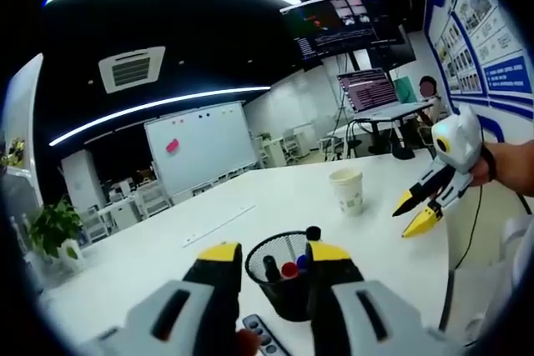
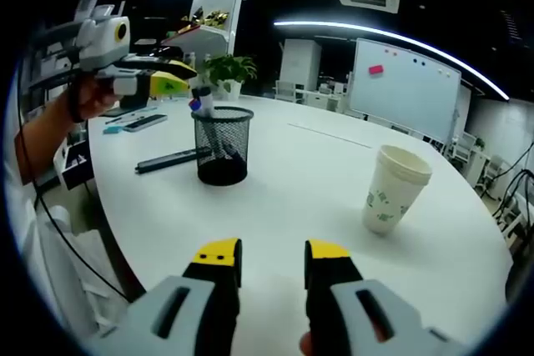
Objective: Place the scattered laser pointers and whiteboard markers into the pen holder and stack the scattered paper cups together
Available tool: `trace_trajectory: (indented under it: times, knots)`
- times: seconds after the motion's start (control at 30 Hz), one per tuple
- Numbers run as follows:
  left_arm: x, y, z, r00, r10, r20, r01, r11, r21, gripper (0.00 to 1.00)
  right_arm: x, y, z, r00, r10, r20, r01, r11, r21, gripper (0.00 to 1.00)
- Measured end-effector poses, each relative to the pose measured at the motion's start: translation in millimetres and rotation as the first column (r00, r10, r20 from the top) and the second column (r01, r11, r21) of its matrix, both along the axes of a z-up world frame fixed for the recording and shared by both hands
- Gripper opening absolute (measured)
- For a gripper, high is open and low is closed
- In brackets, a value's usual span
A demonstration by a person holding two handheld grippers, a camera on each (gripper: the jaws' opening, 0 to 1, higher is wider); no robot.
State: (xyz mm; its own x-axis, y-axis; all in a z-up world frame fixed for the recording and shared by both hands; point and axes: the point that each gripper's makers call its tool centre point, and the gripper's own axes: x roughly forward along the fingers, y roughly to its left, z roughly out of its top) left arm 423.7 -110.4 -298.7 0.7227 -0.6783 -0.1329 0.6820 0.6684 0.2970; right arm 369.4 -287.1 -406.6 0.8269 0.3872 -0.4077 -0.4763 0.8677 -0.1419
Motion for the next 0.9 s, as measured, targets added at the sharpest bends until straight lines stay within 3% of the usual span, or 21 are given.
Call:
trace_trajectory:
  times: [0.33, 0.43, 0.7, 0.9]
  knots:
    - [-5.5, 1, 1.2, 1.0, 0.011, -0.012, -0.01, 1.0, 0.003, 0.37, 0, 1, -0.7, 1.0, 0.002, -0.002, -0.002, 1.0, -0.001, 0.3]
    - [-5.4, 4, -2.1, 0.999, 0.019, -0.04, -0.019, 1.0, -0.005, 0.39, 0, 2, -0.4, 1.0, 0.003, -0.001, -0.003, 1.0, -0.002, 0.3]
    - [-7.5, 8, -10.9, 0.998, 0.037, -0.057, -0.035, 0.999, 0.037, 0.45, 0, 4, -0.9, 1.0, 0.006, -0.002, -0.006, 1.0, -0.001, 0.3]
    - [-4.5, 15, -13.5, 0.992, 0.077, -0.097, -0.076, 0.997, 0.009, 0.47, 2, 0, 1.2, 1.0, -0.012, 0.007, 0.012, 1.0, 0.002, 0.29]
